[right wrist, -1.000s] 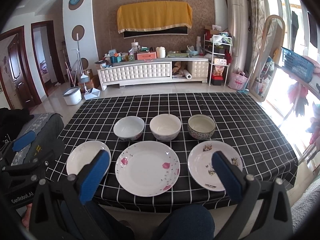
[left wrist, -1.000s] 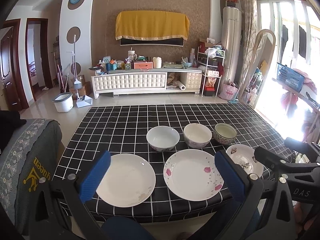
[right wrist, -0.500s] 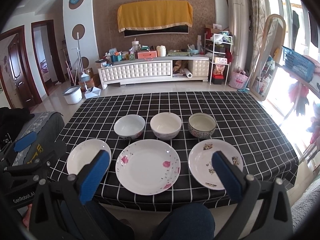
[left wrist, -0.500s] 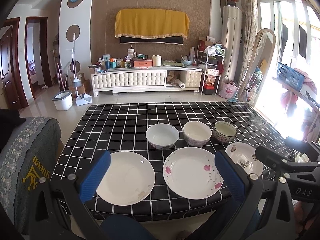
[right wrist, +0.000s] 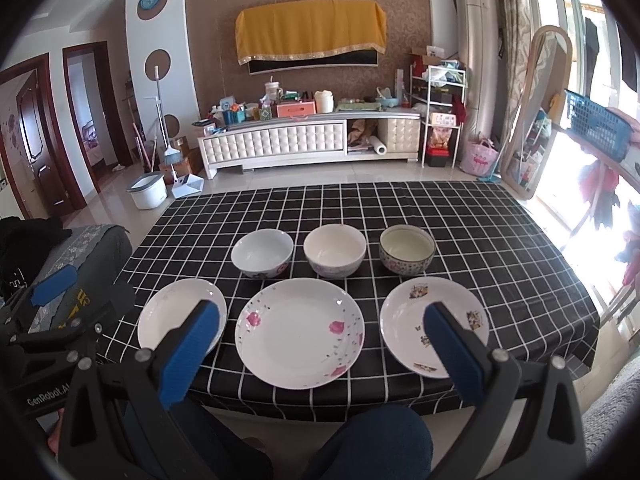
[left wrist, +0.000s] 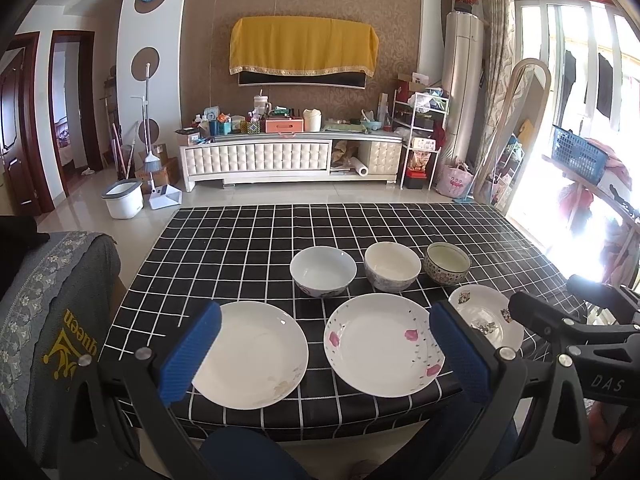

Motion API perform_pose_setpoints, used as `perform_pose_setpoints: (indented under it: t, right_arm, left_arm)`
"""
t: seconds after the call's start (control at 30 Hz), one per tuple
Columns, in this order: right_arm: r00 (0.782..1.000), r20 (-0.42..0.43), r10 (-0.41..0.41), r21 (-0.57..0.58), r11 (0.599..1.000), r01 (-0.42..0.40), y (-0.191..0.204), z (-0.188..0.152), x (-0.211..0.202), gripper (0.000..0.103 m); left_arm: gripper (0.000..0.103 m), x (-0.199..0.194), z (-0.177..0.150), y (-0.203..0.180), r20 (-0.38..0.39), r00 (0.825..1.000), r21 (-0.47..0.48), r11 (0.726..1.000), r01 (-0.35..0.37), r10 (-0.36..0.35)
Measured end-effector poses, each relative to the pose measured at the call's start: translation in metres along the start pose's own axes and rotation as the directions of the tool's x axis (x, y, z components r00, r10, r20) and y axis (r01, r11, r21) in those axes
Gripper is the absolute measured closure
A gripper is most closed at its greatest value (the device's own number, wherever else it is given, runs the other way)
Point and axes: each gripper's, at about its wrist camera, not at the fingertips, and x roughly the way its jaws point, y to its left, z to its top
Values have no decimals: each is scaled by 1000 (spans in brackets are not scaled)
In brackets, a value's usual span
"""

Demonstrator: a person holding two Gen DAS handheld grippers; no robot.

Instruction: Organize plates and bowls

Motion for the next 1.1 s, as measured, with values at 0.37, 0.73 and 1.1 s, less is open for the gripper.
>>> perform_pose_setpoints:
  t: [0.37, 0.73, 1.1]
  right_arm:
    - [998, 55, 14, -3, 1000, -14, 14, 18, 11, 0]
    - [987, -78, 143, -30, 989, -146, 66, 41, 78, 0]
    - [937, -237, 258, -105, 952, -289, 130, 38, 154, 0]
  left_arm:
    - [0, 11, 13, 35, 8, 1000, -23, 1000, -18, 19]
    - [0, 42, 29, 112, -76, 994, -92, 992, -85, 78]
    - [0, 97, 7, 177, -216, 973, -209, 970, -125, 79]
